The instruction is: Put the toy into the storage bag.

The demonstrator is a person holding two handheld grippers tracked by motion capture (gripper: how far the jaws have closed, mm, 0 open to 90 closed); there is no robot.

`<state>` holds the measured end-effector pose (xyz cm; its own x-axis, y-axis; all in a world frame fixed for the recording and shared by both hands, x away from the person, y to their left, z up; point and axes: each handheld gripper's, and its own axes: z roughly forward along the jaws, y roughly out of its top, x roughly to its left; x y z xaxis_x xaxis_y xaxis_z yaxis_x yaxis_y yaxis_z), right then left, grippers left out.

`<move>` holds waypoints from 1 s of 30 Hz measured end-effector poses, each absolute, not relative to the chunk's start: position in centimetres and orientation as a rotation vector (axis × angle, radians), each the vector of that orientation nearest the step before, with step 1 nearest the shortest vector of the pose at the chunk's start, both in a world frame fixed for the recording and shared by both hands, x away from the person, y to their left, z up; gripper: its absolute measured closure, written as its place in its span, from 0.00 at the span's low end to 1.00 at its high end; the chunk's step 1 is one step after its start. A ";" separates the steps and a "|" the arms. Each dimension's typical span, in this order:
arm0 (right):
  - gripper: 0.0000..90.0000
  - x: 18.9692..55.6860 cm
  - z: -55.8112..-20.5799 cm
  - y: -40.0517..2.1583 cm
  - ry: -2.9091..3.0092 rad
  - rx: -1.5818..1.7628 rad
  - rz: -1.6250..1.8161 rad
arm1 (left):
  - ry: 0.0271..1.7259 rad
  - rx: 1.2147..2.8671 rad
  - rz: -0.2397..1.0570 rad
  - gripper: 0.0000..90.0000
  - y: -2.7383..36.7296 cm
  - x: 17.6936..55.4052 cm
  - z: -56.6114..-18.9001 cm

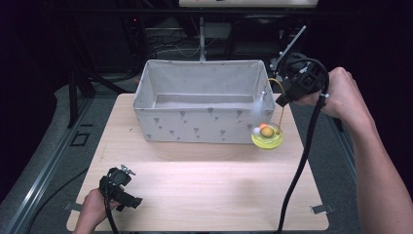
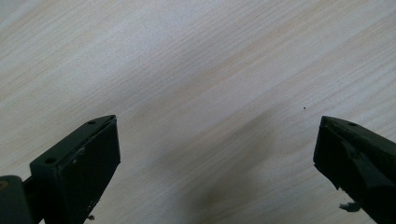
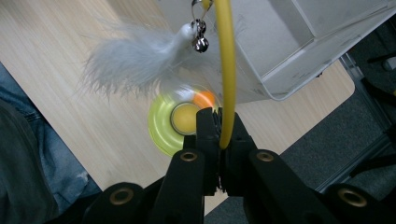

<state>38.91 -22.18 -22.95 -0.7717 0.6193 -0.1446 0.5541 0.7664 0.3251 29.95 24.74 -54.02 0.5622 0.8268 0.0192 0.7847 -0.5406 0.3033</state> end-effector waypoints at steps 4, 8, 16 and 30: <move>0.98 38.9 -22.2 -22.1 2.712 0.915 0.396 | 1.337 2.534 0.232 0.01 24.8 29.9 -54.0; 0.98 39.0 -21.0 -21.9 2.704 0.904 0.410 | 1.336 2.535 0.229 0.01 24.8 29.9 -54.0; 0.98 39.2 -18.6 -21.5 2.676 0.901 0.436 | 1.339 2.534 0.225 0.01 24.9 29.9 -54.0; 0.98 40.2 -15.8 -21.1 2.624 0.917 0.449 | 1.344 2.528 0.222 0.01 25.0 29.8 -54.0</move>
